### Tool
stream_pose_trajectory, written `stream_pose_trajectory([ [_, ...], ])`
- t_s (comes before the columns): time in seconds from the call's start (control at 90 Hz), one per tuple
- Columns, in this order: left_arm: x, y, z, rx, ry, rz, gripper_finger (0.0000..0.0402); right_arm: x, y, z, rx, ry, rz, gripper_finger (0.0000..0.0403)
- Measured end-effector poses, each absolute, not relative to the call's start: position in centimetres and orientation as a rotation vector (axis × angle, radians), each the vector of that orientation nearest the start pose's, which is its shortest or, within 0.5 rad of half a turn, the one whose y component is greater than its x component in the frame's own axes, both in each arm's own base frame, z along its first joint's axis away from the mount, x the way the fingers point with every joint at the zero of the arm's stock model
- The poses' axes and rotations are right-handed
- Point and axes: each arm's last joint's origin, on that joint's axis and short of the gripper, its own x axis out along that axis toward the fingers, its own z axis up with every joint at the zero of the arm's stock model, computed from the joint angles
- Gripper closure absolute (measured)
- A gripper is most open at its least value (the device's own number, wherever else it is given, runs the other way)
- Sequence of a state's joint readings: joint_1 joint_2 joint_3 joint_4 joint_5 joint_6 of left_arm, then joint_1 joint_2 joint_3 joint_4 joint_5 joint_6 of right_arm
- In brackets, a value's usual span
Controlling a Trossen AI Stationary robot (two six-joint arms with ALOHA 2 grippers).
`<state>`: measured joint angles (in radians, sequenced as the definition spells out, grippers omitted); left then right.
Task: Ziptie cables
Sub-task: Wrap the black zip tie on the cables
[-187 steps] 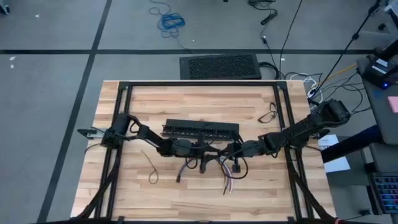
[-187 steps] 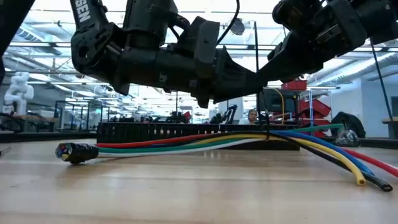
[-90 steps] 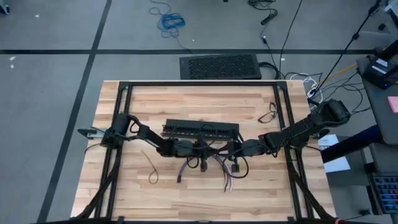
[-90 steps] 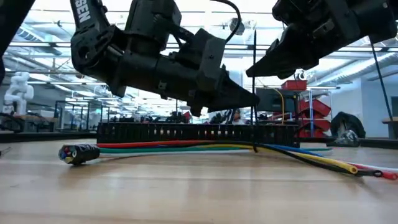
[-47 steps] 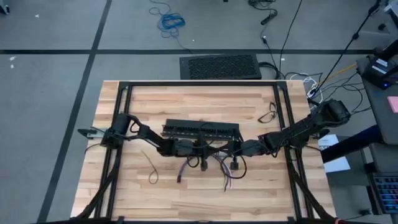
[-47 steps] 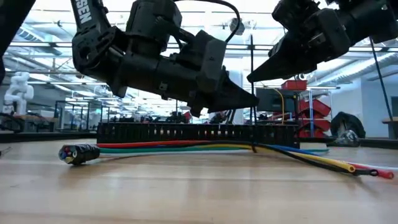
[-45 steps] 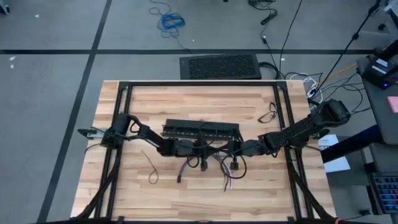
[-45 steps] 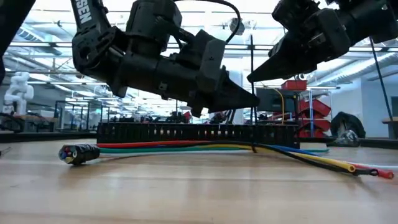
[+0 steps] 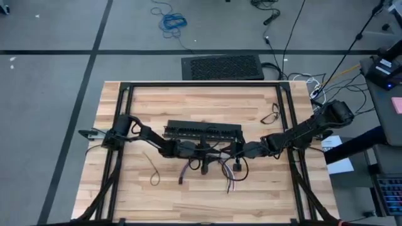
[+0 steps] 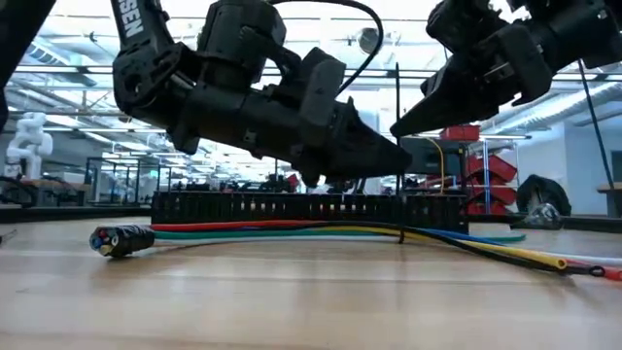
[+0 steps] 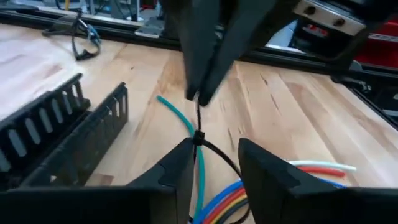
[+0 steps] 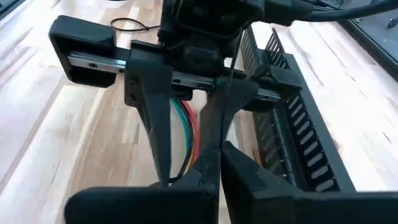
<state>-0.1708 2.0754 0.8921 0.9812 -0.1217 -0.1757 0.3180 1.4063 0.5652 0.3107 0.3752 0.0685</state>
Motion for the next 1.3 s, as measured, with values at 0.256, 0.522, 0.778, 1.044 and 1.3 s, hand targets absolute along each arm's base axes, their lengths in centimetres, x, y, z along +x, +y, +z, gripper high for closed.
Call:
stream_pose_trajectory([
  [0.256,38.6,-5.9,11.4,-0.149,0.173,-0.01,0.0277,25.6,7.5,17.3,-0.118,0.502,-0.05,0.0403],
  [0.522,38.7,-5.7,11.3,-0.118,0.177,0.015,0.0298,25.6,7.6,17.4,-0.116,0.495,-0.028,0.0403],
  [0.778,38.7,-5.7,11.4,-0.094,0.171,0.013,0.0361,25.6,7.6,17.4,-0.118,0.488,-0.027,0.0403],
  [1.044,38.7,-5.7,11.3,-0.093,0.185,0.033,0.0396,25.7,7.5,17.6,-0.139,0.463,-0.05,0.0403],
  [1.3,38.7,-5.6,11.4,-0.115,0.195,0.048,0.0399,25.3,7.4,18.6,-0.16,0.425,-0.085,0.0402],
])
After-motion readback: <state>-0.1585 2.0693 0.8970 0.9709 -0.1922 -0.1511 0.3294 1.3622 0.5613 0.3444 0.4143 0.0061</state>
